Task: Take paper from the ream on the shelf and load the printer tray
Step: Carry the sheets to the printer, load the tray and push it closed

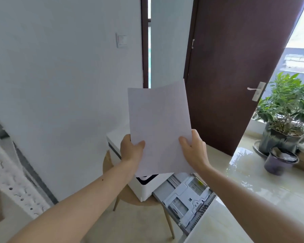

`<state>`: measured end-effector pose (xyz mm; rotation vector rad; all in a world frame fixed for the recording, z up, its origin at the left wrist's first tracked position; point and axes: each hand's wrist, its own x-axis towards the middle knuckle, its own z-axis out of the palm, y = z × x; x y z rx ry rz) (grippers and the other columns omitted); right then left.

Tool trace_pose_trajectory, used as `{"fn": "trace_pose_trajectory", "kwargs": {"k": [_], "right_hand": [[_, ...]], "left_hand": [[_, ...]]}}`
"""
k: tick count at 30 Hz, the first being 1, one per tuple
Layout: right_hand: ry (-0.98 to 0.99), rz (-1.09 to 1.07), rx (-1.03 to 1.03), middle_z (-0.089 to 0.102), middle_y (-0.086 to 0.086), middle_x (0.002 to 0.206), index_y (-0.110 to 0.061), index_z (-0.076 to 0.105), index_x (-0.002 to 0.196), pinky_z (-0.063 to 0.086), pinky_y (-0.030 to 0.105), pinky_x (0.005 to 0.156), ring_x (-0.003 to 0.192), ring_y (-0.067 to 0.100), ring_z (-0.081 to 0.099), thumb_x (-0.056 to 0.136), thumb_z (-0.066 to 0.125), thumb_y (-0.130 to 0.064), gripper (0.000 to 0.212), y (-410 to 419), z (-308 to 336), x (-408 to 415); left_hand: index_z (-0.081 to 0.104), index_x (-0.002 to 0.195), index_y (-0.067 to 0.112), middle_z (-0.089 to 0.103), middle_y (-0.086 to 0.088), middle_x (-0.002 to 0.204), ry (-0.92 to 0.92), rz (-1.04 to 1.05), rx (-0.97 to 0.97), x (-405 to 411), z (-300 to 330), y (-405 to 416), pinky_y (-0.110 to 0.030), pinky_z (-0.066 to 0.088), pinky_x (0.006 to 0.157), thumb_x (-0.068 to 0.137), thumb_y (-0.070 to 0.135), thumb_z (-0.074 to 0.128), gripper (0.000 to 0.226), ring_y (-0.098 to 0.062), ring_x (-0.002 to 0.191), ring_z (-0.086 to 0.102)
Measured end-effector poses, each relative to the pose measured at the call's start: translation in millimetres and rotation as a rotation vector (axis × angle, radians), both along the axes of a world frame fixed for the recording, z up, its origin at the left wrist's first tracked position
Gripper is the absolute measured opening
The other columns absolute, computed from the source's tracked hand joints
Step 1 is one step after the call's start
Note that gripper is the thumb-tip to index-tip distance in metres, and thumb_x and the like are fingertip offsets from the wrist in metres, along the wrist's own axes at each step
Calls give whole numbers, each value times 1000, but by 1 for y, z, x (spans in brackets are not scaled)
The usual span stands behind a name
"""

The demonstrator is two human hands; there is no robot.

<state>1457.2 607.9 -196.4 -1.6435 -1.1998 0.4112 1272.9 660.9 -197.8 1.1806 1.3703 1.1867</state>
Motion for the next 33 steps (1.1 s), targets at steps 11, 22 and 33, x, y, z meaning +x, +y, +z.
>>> {"fn": "trace_pose_trajectory", "kwargs": {"k": [11, 22, 33], "right_hand": [[-7, 154, -94, 66, 14, 86, -9, 50, 93, 54, 55, 76, 80, 34, 63, 88, 47, -17, 10, 131, -14, 52], [10, 301, -145, 68, 13, 87, -8, 59, 90, 49, 37, 64, 81, 31, 62, 87, 60, -20, 12, 235, -49, 74], [177, 594, -77, 58, -2, 73, -14, 56, 90, 40, 23, 58, 66, 13, 50, 91, 58, -16, 3, 291, -85, 91]], "left_hand": [[64, 92, 22, 70, 0, 92, -11, 162, 80, 41, -28, 99, -33, 56, 71, 84, 7, 65, 17, -23, 85, 68], [58, 94, 15, 68, -4, 96, 97, 375, 145, 54, -56, 165, -39, 53, 83, 88, 8, 63, 10, -29, 93, 65], [53, 107, 15, 63, 3, 104, 95, 621, 154, 90, -81, 174, -30, 47, 91, 90, 11, 59, 18, -17, 100, 61]]}}
